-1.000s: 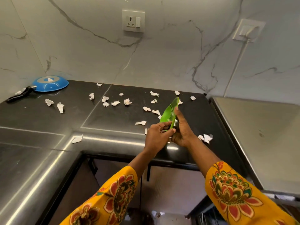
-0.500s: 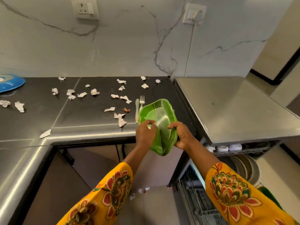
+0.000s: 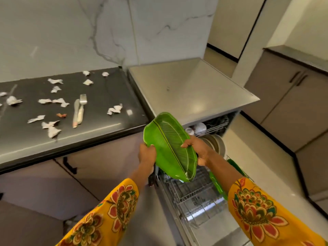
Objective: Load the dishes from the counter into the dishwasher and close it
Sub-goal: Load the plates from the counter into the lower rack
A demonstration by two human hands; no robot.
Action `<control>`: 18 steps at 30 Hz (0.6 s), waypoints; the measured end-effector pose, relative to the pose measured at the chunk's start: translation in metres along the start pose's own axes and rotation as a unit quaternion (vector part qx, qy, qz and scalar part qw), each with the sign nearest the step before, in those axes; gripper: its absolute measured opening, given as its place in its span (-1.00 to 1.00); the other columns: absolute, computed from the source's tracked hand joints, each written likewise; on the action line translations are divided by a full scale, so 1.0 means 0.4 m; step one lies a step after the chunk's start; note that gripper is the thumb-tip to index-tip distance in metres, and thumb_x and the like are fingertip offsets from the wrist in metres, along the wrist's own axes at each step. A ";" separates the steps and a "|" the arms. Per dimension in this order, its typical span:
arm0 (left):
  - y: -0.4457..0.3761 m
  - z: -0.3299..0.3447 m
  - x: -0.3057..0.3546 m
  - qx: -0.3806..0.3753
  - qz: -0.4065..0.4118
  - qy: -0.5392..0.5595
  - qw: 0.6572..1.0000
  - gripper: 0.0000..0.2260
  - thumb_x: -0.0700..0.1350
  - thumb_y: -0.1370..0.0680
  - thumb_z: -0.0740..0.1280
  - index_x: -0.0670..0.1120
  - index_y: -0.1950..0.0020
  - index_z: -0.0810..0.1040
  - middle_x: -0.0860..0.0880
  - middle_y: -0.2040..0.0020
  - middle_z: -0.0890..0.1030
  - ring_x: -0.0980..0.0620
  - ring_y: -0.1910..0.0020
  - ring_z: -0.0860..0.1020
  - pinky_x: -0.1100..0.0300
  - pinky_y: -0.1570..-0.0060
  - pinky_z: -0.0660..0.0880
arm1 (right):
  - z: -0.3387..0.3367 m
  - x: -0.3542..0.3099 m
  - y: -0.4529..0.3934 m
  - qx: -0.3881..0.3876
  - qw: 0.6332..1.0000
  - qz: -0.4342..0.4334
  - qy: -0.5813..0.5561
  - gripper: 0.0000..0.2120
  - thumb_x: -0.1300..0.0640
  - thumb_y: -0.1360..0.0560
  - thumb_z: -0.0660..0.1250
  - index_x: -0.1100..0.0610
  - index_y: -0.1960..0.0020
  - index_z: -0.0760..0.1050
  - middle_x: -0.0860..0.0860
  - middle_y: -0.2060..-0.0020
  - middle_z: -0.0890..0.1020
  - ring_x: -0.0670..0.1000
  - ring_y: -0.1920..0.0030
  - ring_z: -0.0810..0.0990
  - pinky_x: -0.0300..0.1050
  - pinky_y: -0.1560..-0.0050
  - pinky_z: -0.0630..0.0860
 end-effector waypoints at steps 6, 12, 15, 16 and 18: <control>-0.012 0.242 -0.169 -0.054 -0.046 -0.019 0.997 -0.82 -0.15 -0.48 0.22 -0.08 -0.08 0.44 -0.20 0.01 0.59 -0.21 0.07 0.59 -0.15 0.15 0.59 | -0.273 0.059 0.069 0.046 0.998 0.041 0.030 -0.64 0.42 -0.50 0.14 0.21 -0.24 0.45 0.15 0.21 0.68 0.13 0.27 0.66 0.12 0.07 0.57; 0.107 0.387 -0.209 -0.074 -0.091 -0.044 0.992 -0.92 -0.20 -0.59 0.20 -0.08 -0.06 0.38 -0.18 -0.06 0.55 -0.20 -0.04 0.58 -0.17 0.07 0.59 | -0.464 0.124 0.099 0.081 0.991 0.082 0.068 -0.69 0.45 -0.51 0.15 0.10 -0.03 0.49 0.30 -0.14 0.57 0.24 0.03 0.60 0.31 -0.14 0.47; 0.110 0.433 -0.255 -0.081 -0.109 -0.067 0.988 -0.87 -0.22 -0.59 0.18 -0.14 -0.12 0.41 -0.18 -0.07 0.54 -0.21 -0.04 0.56 -0.10 0.07 0.60 | -0.519 0.162 0.100 0.077 0.987 0.112 0.090 -0.72 0.41 -0.53 0.16 0.09 -0.07 0.46 0.30 -0.18 0.54 0.33 -0.16 0.54 0.34 -0.20 0.43; 0.104 0.443 -0.272 -0.082 -0.113 -0.080 0.987 -0.84 -0.23 -0.58 0.17 -0.14 -0.15 0.43 -0.18 -0.07 0.55 -0.20 -0.03 0.56 -0.11 0.08 0.60 | -0.532 0.172 0.099 0.075 0.985 0.119 0.102 -0.73 0.40 -0.55 0.17 0.12 -0.14 0.45 0.29 -0.18 0.55 0.32 -0.17 0.54 0.30 -0.17 0.46; 0.089 0.460 -0.302 -0.086 -0.116 -0.096 0.985 -0.81 -0.22 -0.55 0.19 -0.14 -0.14 0.46 -0.21 -0.07 0.57 -0.21 0.01 0.58 -0.15 0.10 0.61 | -0.555 0.187 0.095 0.069 0.977 0.123 0.159 -0.69 0.34 -0.57 0.17 0.15 -0.29 0.39 0.22 -0.19 0.56 0.26 -0.17 0.56 0.17 -0.02 0.55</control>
Point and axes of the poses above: each hand's wrist, its own y-axis away from the middle knuckle, its own z-axis out of the palm, x = y × z, the point moved 8 cm from there along -y, towards the middle knuckle
